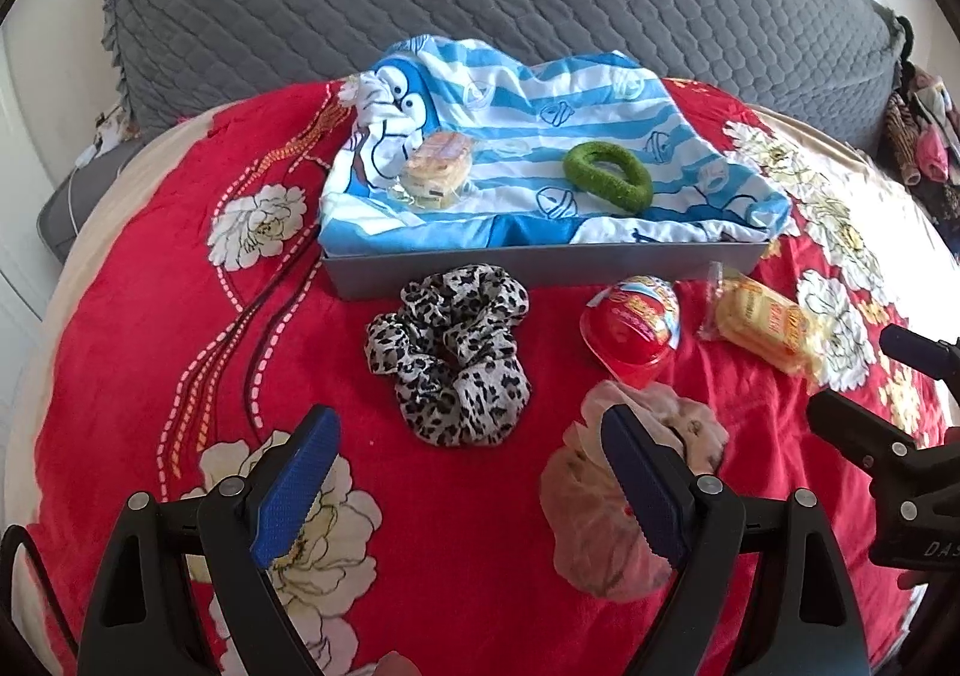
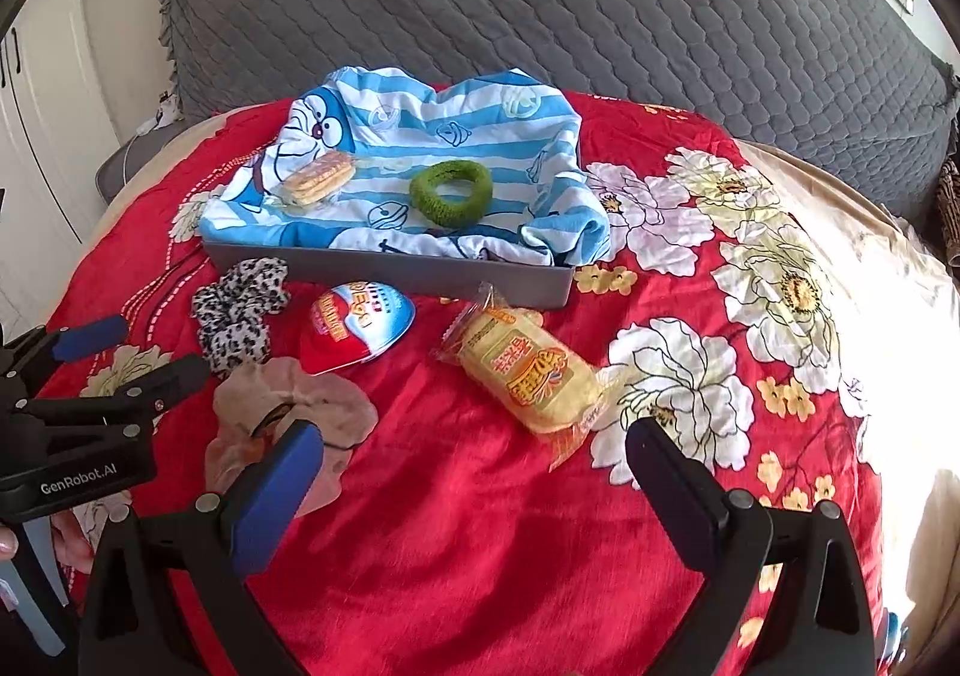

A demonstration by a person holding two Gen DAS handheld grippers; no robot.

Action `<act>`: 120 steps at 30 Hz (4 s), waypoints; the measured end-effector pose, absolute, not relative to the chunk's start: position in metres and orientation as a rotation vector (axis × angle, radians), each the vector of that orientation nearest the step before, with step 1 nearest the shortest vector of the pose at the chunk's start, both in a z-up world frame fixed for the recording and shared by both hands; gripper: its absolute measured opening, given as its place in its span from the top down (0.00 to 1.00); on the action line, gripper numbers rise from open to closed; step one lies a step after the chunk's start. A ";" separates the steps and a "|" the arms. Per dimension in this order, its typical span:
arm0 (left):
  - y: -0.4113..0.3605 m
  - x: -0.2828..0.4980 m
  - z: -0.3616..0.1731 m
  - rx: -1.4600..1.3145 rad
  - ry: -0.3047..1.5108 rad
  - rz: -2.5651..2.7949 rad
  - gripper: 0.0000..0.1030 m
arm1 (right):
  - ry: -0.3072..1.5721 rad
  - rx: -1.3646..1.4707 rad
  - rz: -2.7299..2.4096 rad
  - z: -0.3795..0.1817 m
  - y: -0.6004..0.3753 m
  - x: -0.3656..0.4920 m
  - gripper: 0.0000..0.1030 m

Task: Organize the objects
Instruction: 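Move the left tool toward the leopard scrunchie while the right tool approaches the yellow breadstick packet, then close the left tool on the leopard scrunchie while the right tool grips the breadstick packet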

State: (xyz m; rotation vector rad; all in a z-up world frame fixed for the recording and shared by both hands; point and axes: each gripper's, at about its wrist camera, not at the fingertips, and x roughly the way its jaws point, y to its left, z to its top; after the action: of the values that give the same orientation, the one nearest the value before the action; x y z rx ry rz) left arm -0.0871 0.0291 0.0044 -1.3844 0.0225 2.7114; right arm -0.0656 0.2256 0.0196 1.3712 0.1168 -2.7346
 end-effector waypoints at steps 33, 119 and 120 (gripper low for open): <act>0.025 -0.132 -0.039 -1.451 0.001 2.687 0.13 | 0.140 1.445 -2.728 -0.021 0.246 -0.127 0.01; 0.024 -0.146 -0.050 -1.412 -0.110 2.600 0.84 | 0.150 1.436 -2.683 -0.042 0.237 -0.137 0.62; 0.024 -0.145 -0.049 -1.411 -0.112 2.598 0.85 | 0.149 1.434 -2.680 -0.041 0.237 -0.137 0.62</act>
State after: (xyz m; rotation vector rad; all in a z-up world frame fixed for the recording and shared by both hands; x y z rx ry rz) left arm -0.1454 0.0238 -0.0493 -1.4107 -0.1124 2.5985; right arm -0.1369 0.2368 -0.0413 1.4344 0.1489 -2.6795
